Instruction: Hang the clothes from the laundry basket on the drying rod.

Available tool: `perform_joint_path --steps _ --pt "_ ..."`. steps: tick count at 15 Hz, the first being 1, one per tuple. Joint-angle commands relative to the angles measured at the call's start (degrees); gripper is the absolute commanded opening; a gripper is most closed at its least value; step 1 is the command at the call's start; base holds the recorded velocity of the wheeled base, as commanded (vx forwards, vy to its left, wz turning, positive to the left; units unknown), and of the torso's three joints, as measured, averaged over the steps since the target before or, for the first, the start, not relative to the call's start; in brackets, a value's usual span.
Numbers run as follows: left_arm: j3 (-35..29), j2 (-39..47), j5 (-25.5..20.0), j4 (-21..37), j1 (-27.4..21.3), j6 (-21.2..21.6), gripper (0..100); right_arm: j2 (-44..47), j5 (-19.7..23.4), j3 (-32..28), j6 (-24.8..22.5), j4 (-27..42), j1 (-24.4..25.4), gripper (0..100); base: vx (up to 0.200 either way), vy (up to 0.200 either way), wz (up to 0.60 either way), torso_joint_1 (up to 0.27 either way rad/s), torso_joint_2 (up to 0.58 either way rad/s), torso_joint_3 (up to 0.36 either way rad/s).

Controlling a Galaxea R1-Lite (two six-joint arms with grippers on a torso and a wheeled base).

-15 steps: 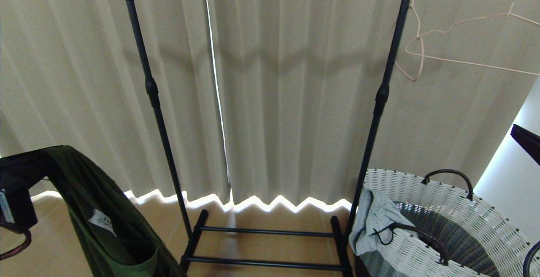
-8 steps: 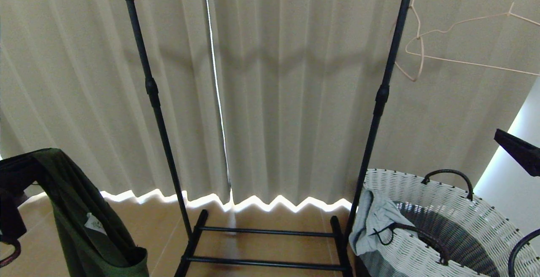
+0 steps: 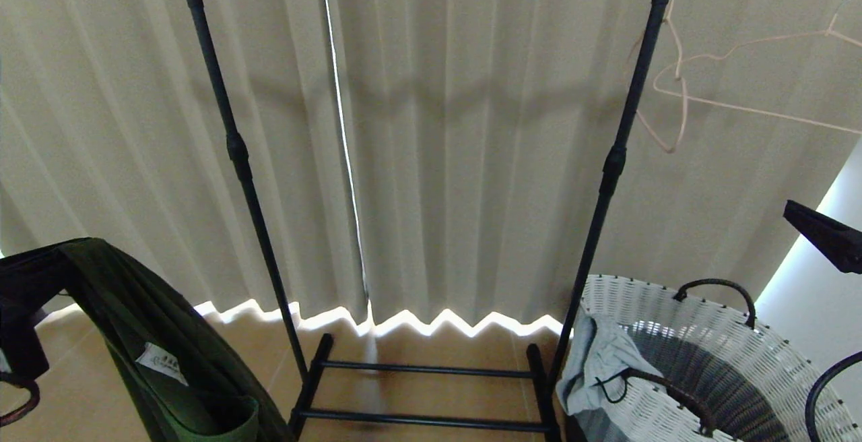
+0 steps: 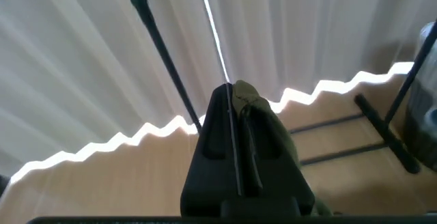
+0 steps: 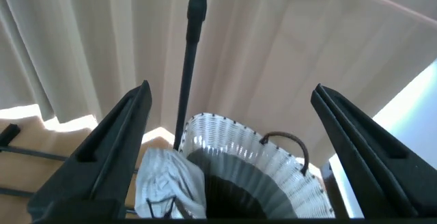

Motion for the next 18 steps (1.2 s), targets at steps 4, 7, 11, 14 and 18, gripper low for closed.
perform_joint_path --steps 4,7,11,14,18 --pt "0.55 0.26 -0.29 -0.1 0.0 0.15 0 0.52 0.01 -0.13 -0.13 -0.05 0.04 100 0.0 0.0 0.0 0.079 -0.59 -0.255" --pt "1.25 0.09 -0.29 -0.1 0.0 0.23 0 0.61 0.01 -0.57 -0.3 -0.05 0.04 100 0.0 0.0 0.0 0.312 -0.49 -0.259" --pt "1.25 -0.26 -0.29 -0.1 0.09 1.73 0 0.26 -0.17 -0.92 -4.79 -0.05 -0.05 100 0.0 0.0 0.0 0.259 -0.48 -0.261" --pt "1.25 -0.53 -0.2 -0.1 0.09 1.55 0 0.08 -0.26 -0.74 -5.49 0.21 -0.05 100 0.0 0.0 0.0 0.238 -0.5 -0.261" --pt "1.43 -0.53 -0.2 -2.65 0.17 1.46 0 0.26 -0.26 -0.3 -5.49 4.96 -0.49 100 0.0 0.0 0.0 0.248 -0.51 -0.266"
